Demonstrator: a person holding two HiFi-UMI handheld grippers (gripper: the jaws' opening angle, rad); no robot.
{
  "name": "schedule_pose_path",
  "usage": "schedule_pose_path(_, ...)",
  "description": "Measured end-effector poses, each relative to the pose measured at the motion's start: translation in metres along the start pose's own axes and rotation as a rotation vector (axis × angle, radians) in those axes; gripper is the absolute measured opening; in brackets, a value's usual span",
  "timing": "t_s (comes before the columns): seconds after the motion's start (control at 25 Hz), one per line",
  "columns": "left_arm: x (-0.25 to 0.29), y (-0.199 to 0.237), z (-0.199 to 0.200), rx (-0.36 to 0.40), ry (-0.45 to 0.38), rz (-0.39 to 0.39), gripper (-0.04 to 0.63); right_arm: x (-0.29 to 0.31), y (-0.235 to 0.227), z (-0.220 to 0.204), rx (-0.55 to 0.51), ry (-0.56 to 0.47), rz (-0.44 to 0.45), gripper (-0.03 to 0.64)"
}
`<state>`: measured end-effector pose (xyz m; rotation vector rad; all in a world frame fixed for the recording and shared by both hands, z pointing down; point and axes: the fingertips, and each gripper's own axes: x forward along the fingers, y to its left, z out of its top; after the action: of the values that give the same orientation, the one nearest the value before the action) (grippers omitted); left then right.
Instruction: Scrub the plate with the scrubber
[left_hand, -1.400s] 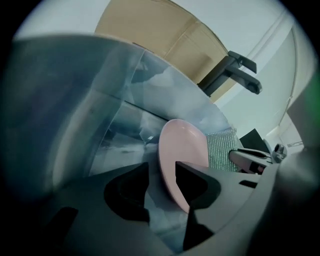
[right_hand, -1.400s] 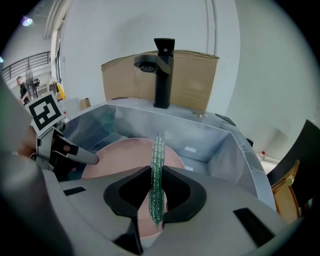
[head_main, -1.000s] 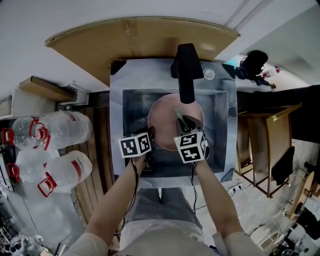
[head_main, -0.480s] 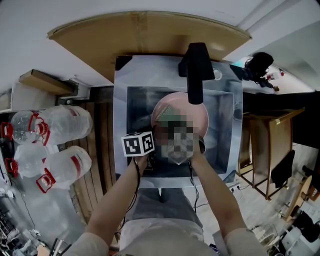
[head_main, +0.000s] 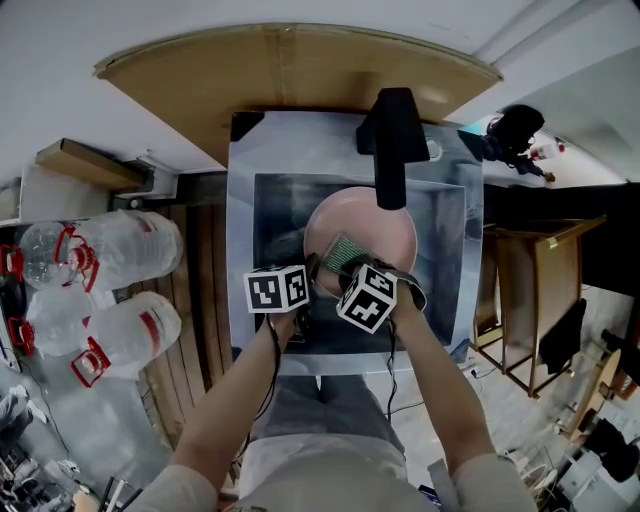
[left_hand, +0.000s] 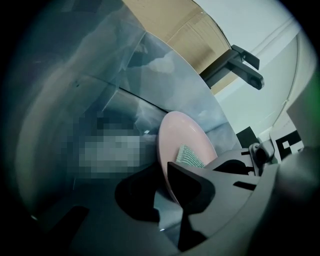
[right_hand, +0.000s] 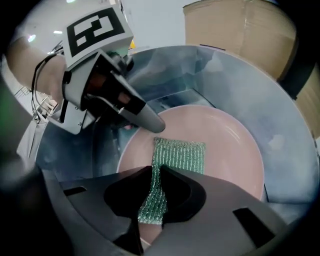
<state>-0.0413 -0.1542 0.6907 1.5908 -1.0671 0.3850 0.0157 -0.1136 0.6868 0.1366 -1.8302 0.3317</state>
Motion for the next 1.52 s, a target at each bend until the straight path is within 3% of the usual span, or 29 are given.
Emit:
schedule_pose_path(0.16,0.001,0.002,0.003,-0.015,-0.007,0.011,0.06,-0.005,0.02,-0.03,-0.12,0.087,0.094,0.089)
schedule_pose_path(0.24,0.002,0.001,0.003,-0.014,0.002,0.007,0.06,-0.009,0.015,-0.047,-0.122,0.122,0.094,0.089)
schedule_pose_path(0.44,0.002,0.002,0.004,-0.031,0.002,0.014,0.052,-0.018,-0.042,-0.065,0.009,0.14,-0.079,0.087)
schedule_pose_path(0.6,0.002,0.001,0.004,-0.023,0.001,0.009,0.052,-0.023,-0.098,-0.051,0.194,0.041,-0.219,0.087)
schedule_pose_path(0.72,0.003,0.001,0.003,-0.028,0.004,0.007,0.052,-0.019,-0.116,-0.025,0.21,-0.054,-0.246,0.089)
schedule_pose_path(0.8,0.003,0.001,0.004,-0.041,0.004,0.009,0.052,-0.015,-0.117,-0.005,0.192,-0.119,-0.235,0.089)
schedule_pose_path(0.92,0.002,0.003,0.004,-0.071,-0.003,0.022,0.049,-0.009,-0.105,0.012,0.128,-0.133,-0.19,0.089)
schedule_pose_path(1.16,0.002,0.003,0.004,-0.089,-0.01,0.032,0.046,0.0,-0.044,0.005,-0.16,0.025,-0.082,0.089)
schedule_pose_path(1.28,0.002,0.004,0.005,-0.096,-0.014,0.034,0.043,0.001,-0.002,-0.007,-0.275,0.052,0.008,0.089)
schedule_pose_path(1.4,0.002,0.004,0.006,-0.099,-0.018,0.03,0.04,-0.002,0.024,-0.032,-0.295,0.083,0.083,0.089)
schedule_pose_path(1.52,0.003,0.003,0.007,-0.094,-0.019,0.025,0.04,-0.01,0.011,-0.059,-0.235,0.125,0.051,0.089)
